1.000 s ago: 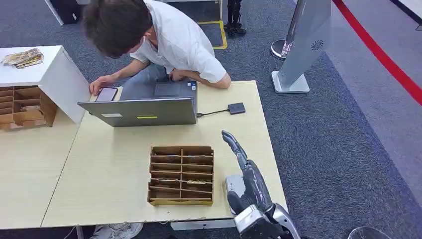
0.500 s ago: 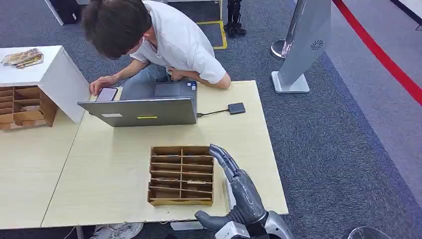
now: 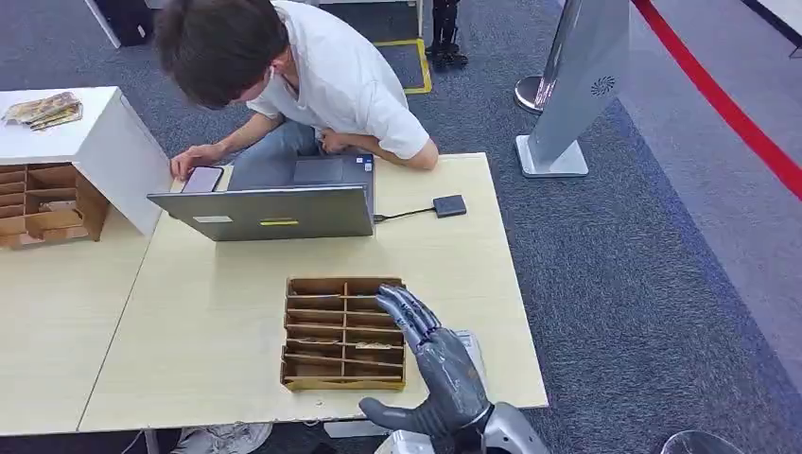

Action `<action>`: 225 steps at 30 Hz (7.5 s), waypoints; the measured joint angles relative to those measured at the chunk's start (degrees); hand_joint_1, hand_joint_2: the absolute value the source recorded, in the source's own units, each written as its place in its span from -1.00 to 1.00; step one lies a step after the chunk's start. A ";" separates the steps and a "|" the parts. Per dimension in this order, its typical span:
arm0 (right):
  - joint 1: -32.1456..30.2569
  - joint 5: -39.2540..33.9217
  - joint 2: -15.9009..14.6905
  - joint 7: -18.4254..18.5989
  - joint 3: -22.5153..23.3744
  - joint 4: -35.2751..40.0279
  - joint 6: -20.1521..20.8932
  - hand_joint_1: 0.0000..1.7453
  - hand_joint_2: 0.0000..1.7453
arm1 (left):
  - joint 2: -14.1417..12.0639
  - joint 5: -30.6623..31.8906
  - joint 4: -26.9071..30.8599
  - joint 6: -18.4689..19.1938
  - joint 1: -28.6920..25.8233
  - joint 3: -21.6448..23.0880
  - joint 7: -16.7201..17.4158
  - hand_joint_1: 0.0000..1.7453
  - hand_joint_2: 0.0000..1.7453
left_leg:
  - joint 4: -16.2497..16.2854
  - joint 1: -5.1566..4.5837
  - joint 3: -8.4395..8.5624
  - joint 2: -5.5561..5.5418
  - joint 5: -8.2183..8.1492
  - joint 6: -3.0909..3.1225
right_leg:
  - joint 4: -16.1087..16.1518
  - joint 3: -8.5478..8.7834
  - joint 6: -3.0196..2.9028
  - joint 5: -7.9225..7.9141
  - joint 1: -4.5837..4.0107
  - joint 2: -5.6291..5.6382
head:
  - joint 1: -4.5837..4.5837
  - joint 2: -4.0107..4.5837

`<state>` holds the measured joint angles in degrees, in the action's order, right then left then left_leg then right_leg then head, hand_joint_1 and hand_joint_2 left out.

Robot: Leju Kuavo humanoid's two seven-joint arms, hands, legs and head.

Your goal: Pass the card to the sensor for recognition and then transmit it.

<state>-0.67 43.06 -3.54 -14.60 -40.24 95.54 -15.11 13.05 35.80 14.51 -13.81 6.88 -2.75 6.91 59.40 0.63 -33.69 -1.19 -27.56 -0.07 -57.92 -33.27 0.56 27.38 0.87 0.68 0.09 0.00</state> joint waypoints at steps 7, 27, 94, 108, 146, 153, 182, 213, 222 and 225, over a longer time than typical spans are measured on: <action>1.15 5.39 -0.15 3.28 -1.51 -2.20 -1.59 -1.00 1.00 | 0.00 -0.63 0.00 0.17 0.02 0.07 0.24 -1.00 -1.00 | 0.00 0.00 0.00 0.00 0.00 0.00 | 0.00 0.00 0.00 0.00 0.00 0.00 | 0.00 0.00; 2.83 13.74 -0.15 8.67 -3.82 -7.58 -2.60 -1.00 1.00 | 0.00 -1.14 0.00 0.66 0.08 0.26 1.03 -1.00 -1.00 | 0.00 0.00 -0.01 0.00 0.00 0.00 | 0.00 0.00 0.00 0.00 0.00 0.00 | 0.00 0.00; 5.55 19.14 0.66 13.98 -5.16 -15.10 -2.42 -0.46 1.00 | -0.02 -1.42 0.00 1.66 0.38 3.50 2.38 -1.00 -1.00 | 0.00 0.00 -0.01 0.00 0.00 0.00 | 0.00 0.00 0.00 0.00 0.00 0.00 | 0.00 0.00; 5.68 19.05 0.81 14.88 -5.16 -15.47 -1.90 -0.32 1.00 | -0.02 -1.42 0.00 1.97 0.41 4.13 2.47 -1.00 -1.00 | 0.00 0.00 -0.01 0.00 0.00 0.00 | 0.00 0.00 0.00 0.00 0.00 0.00 | 0.00 0.00; 8.09 19.34 2.89 16.94 -5.09 -17.81 0.44 -0.40 1.00 | -0.02 -0.46 0.00 3.28 0.79 6.03 3.43 -1.00 -1.00 | 0.00 0.00 0.00 0.00 0.00 0.00 | 0.00 0.00 0.00 0.00 0.00 0.00 | 0.00 0.00; 9.04 19.49 3.61 17.18 -5.09 -19.39 0.50 -0.34 1.00 | -0.02 0.04 0.00 3.82 1.25 7.17 4.00 -1.00 -1.00 | 0.00 0.00 0.00 0.00 0.01 0.00 | 0.00 0.00 0.00 0.00 0.00 0.00 | -0.02 0.00; 9.55 19.66 4.07 17.59 -5.09 -21.66 1.36 -0.24 1.00 | 0.00 0.22 0.00 4.39 1.40 8.72 4.59 -1.00 -1.00 | 0.00 0.00 0.00 0.00 0.01 0.00 | 0.00 0.00 0.00 0.00 0.00 0.00 | 0.00 0.00; 9.87 19.93 4.52 17.77 -4.85 -22.53 0.90 0.72 1.00 | 0.00 0.20 0.00 4.57 1.56 9.44 4.79 -1.00 -1.00 | 0.00 0.00 0.01 0.00 0.01 0.00 | -0.01 0.00 0.00 0.00 0.00 0.00 | 0.00 0.00; 9.87 19.93 4.59 17.57 -4.52 -22.69 0.02 0.72 1.00 | -0.02 -0.24 0.00 4.57 1.57 10.21 4.79 -1.00 -1.00 | 0.00 0.00 0.01 0.00 0.01 0.00 | -0.01 0.00 0.00 0.00 0.00 0.00 | 0.00 0.00; 9.87 19.93 4.74 17.57 -4.44 -22.73 -0.13 0.76 1.00 | -0.02 -0.31 0.00 4.57 1.58 10.21 4.79 -1.00 -1.00 | 0.00 0.00 0.01 0.00 0.01 0.00 | -0.01 0.00 0.00 0.00 0.00 0.00 | 0.00 0.00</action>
<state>9.19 62.99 1.20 2.97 -44.68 72.81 -15.23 13.03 35.50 14.51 -9.25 8.47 7.45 11.69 59.40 0.63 -33.69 -1.19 -27.56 -0.07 -57.93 -33.27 0.56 27.38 0.87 0.68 0.09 0.00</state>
